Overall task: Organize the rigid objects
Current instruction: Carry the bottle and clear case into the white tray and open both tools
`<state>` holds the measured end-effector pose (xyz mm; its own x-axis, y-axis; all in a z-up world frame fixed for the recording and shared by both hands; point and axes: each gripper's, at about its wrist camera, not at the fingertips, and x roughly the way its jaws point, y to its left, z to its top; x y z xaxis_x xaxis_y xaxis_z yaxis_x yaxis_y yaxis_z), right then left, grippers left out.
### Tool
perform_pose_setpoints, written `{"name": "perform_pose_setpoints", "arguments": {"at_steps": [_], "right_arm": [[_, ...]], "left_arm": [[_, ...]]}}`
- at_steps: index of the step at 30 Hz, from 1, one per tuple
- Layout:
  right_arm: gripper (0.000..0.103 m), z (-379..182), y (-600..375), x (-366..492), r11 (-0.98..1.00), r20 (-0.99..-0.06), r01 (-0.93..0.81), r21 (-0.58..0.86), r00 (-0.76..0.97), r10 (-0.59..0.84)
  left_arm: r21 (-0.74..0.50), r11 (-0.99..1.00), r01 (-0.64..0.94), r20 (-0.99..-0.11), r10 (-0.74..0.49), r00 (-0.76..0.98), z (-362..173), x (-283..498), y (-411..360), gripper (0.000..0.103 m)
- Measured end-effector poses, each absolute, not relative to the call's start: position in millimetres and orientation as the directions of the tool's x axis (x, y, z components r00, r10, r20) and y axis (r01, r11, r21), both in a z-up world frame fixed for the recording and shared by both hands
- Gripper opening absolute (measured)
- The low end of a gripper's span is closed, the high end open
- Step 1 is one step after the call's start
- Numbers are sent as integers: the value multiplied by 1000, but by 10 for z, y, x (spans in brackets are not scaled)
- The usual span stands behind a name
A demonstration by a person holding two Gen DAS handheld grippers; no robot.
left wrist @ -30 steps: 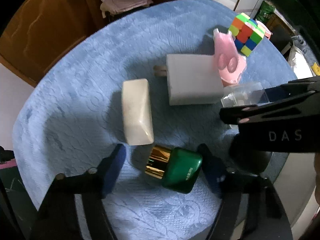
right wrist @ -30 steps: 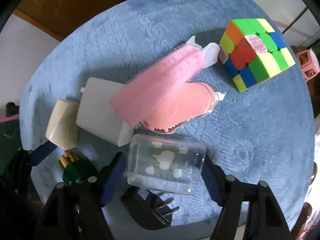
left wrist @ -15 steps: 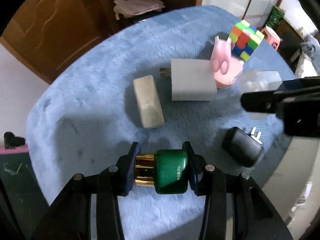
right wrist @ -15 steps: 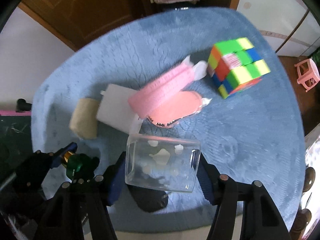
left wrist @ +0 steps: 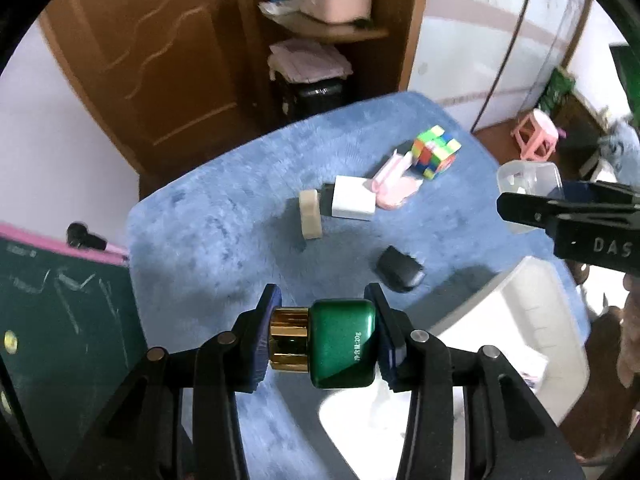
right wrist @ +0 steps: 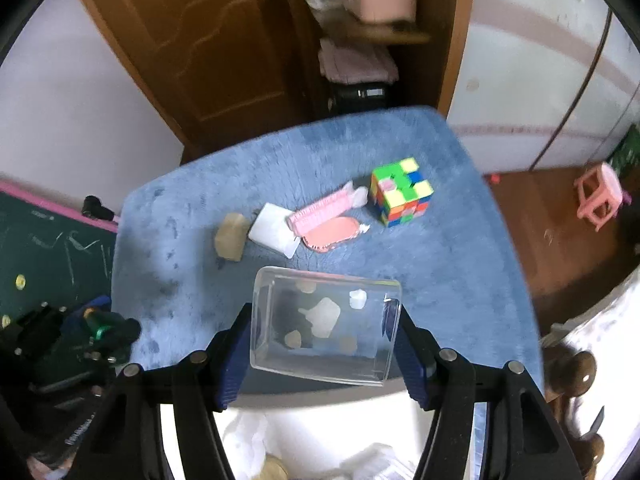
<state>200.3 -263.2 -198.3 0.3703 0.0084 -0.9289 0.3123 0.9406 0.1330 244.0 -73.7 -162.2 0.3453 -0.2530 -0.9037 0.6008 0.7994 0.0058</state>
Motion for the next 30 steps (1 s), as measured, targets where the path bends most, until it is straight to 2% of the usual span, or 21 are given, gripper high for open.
{"name": "perform_pose_setpoints", "arguments": {"at_steps": [8, 14, 22, 30], "right_arm": [[65, -1418, -2524, 1372, 977, -880, 196, 89, 475, -15], [65, -1378, -2549, 862, 991, -872, 112, 69, 489, 5], [65, -1867, -2688, 301, 997, -909, 54, 45, 417, 19], [65, -2572, -2606, -48, 999, -965, -17, 38, 258, 41]], "left_arm": [[-83, 861, 502, -877, -303, 373, -1260, 1756, -572, 46], [-118, 907, 403, -884, -281, 374, -1388, 1228, -563, 46], [-43, 939, 341, -930, -162, 330, -1977, 834, -732, 46], [28, 954, 298, -970, -46, 238, -2567, 510, -742, 46]]}}
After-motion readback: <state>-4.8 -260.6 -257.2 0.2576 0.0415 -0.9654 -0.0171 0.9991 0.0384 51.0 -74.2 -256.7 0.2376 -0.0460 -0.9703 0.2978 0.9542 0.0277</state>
